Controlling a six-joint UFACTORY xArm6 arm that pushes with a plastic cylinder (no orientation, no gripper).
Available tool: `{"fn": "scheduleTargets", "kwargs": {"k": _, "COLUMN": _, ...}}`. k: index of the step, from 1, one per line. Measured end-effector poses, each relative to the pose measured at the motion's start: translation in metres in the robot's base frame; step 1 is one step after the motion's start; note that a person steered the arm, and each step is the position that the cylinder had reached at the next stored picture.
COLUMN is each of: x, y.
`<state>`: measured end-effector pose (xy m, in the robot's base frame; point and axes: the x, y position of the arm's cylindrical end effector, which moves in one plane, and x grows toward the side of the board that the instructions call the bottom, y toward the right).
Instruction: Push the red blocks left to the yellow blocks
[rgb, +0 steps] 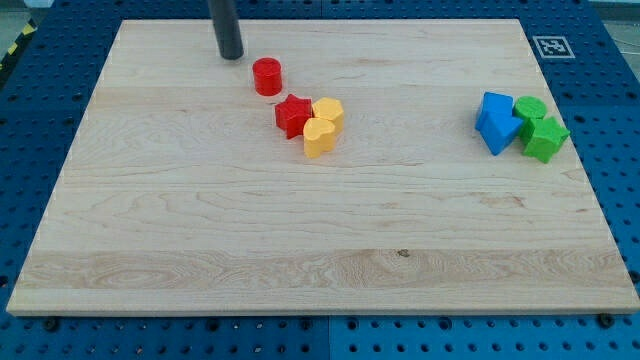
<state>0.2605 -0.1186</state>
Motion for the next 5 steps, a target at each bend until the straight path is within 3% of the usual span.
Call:
{"fn": "scheduleTargets", "kwargs": {"k": 2, "x": 0.011, "y": 0.044}}
{"fn": "scheduleTargets", "kwargs": {"k": 5, "x": 0.015, "y": 0.029}}
